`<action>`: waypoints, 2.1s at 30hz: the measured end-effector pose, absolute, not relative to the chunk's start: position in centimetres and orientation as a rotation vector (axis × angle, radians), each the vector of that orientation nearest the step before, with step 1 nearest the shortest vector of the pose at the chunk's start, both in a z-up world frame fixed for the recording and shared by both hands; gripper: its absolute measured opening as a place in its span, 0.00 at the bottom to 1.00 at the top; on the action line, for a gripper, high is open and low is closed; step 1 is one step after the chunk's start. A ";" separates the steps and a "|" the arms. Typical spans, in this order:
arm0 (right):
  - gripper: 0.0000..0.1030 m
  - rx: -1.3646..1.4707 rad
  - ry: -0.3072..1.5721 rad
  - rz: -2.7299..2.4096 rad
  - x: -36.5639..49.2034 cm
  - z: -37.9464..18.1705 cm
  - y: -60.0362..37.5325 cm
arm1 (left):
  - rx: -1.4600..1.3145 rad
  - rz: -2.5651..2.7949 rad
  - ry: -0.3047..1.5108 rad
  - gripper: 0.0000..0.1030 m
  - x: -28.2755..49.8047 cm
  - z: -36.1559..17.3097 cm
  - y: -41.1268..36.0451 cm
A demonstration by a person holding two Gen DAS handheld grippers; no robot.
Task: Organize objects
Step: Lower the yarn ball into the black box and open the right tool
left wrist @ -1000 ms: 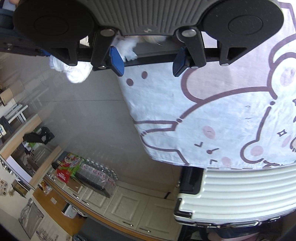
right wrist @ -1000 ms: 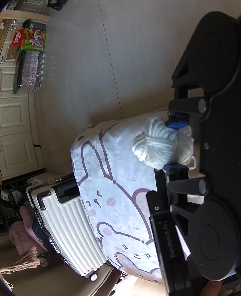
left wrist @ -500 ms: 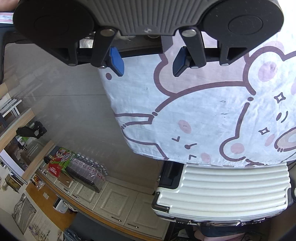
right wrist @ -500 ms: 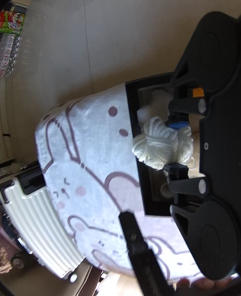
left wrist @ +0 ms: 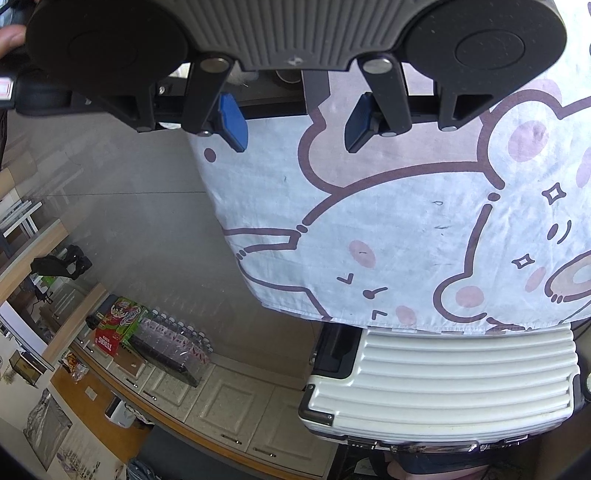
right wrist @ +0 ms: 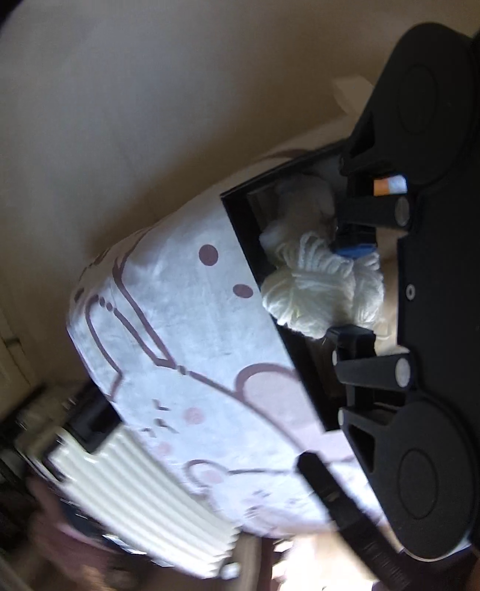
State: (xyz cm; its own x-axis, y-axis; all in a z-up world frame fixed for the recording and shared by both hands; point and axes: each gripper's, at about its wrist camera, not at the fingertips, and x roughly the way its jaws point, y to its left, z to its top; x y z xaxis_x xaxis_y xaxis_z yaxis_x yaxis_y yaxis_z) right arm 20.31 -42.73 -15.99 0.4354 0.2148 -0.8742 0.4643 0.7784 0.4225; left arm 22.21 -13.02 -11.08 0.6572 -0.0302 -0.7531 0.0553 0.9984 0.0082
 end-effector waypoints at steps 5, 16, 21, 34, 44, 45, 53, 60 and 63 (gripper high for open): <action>0.48 0.862 1.104 -0.206 20.0 -16.5 -43.2 | 0.046 -0.052 0.850 0.57 22.1 -11.0 -13.1; 0.40 0.676 1.035 -0.176 20.0 -12.4 -42.2 | 0.058 -0.053 0.844 0.57 21.9 -10.8 -13.1; 0.16 0.617 1.026 -0.126 20.0 -11.9 -41.9 | 0.056 -0.049 0.841 0.57 21.9 -10.7 -13.0; 0.17 0.419 1.158 -0.141 21.1 -15.9 -39.9 | 0.101 -0.054 0.848 0.57 21.9 -11.0 -13.6; 0.19 0.414 1.124 -0.143 20.8 -14.5 -40.0 | 0.211 -0.039 0.873 0.57 21.5 -11.5 -14.6; 0.20 0.416 1.112 -0.142 20.7 -14.1 -40.1 | 0.214 -0.038 0.874 0.57 21.4 -11.4 -14.7; 0.24 0.385 1.043 -0.139 18.7 -11.7 -40.4 | 0.239 -0.033 0.872 0.57 20.2 -10.6 -15.3; 0.25 0.349 0.999 -0.142 16.6 -9.6 -39.9 | 0.253 -0.024 0.860 0.60 18.1 -9.2 -15.5; 0.25 0.336 0.980 -0.145 15.5 -8.6 -39.6 | 0.257 -0.023 0.849 0.61 17.0 -8.5 -15.7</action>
